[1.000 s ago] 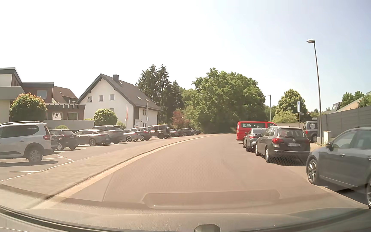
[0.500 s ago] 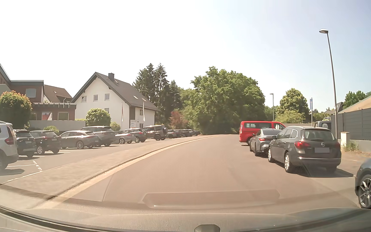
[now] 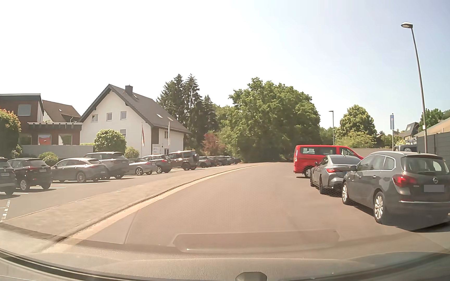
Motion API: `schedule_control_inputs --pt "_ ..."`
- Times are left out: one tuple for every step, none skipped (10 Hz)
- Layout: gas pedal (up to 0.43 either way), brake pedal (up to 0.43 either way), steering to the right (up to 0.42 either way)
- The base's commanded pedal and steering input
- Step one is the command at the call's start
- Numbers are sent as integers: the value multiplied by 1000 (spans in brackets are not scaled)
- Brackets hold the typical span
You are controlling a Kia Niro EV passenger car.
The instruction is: Follow the waypoints while adhering to traffic rules and regulations
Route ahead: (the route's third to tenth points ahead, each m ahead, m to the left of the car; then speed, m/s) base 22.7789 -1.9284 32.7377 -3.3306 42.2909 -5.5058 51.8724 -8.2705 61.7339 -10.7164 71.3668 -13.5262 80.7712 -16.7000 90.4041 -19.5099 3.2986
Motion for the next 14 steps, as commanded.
schedule_control_inputs --pt "0 287 19" --pt "0 287 19" --pt "0 293 19" --pt "0 287 19" --pt "0 287 19" --pt "0 287 19" --pt "0 287 19" --pt "0 287 19" --pt "0 287 19" --pt "0 287 19" --pt "0 293 19" --pt "0 287 19" --pt "0 287 19" --pt "0 287 20"
